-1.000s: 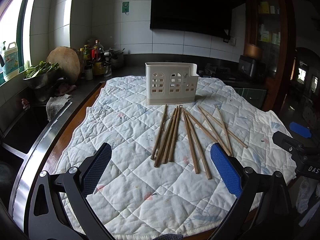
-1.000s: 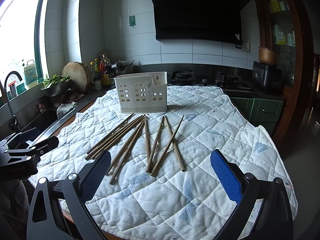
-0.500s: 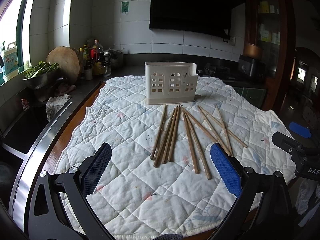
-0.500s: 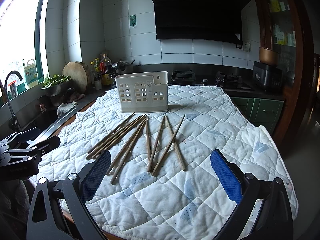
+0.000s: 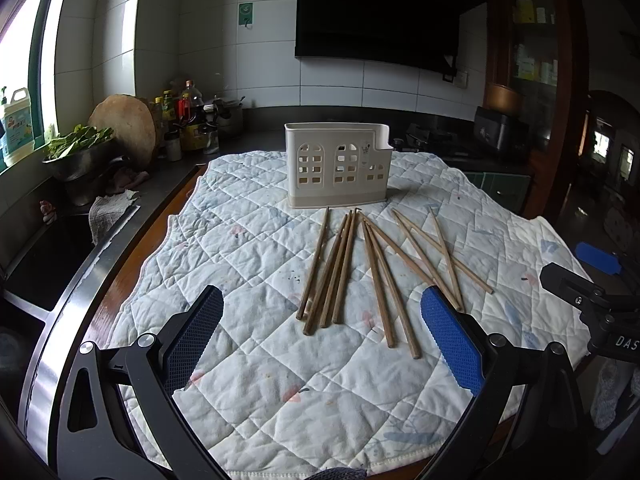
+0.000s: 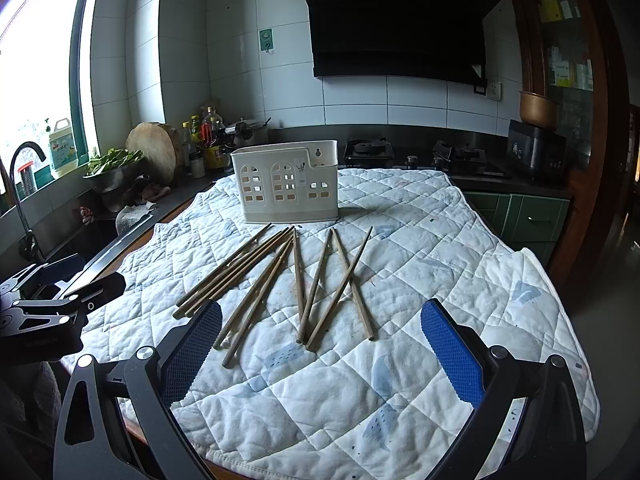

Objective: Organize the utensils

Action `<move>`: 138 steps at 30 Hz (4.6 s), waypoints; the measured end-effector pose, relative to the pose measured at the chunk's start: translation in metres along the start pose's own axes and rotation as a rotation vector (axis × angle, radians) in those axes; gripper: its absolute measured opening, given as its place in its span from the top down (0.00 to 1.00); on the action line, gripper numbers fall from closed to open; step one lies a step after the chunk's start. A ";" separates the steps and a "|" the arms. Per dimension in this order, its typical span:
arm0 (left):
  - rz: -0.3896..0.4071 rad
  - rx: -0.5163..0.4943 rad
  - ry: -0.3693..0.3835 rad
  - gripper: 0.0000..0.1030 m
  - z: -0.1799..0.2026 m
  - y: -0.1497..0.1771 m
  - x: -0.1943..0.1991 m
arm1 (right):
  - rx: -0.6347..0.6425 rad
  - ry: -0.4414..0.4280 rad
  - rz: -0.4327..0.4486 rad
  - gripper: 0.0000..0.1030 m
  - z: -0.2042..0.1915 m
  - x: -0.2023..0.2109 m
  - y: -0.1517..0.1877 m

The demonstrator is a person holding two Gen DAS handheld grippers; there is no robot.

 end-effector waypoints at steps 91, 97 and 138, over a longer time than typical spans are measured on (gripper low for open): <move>-0.216 0.096 0.108 0.51 -0.046 0.019 -0.120 | -0.162 0.013 -0.352 0.87 -0.008 -0.144 0.046; -0.266 0.065 0.137 0.71 -0.037 0.019 -0.139 | -0.184 0.020 -0.360 0.91 -0.002 -0.146 0.048; -0.198 0.106 0.173 0.95 -0.046 -0.043 -0.125 | 0.025 0.038 -0.064 0.93 0.007 -0.101 -0.076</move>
Point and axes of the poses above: each gripper's, at about its wrist camera, not at the fingertips, and x roughly against the way its jaws point, z to its right, y to its underside, the point moved 9 cm from there along -x, roughly the way its jaws point, and after that the axes turned 7 degrees about y, right-handed, at the moved point
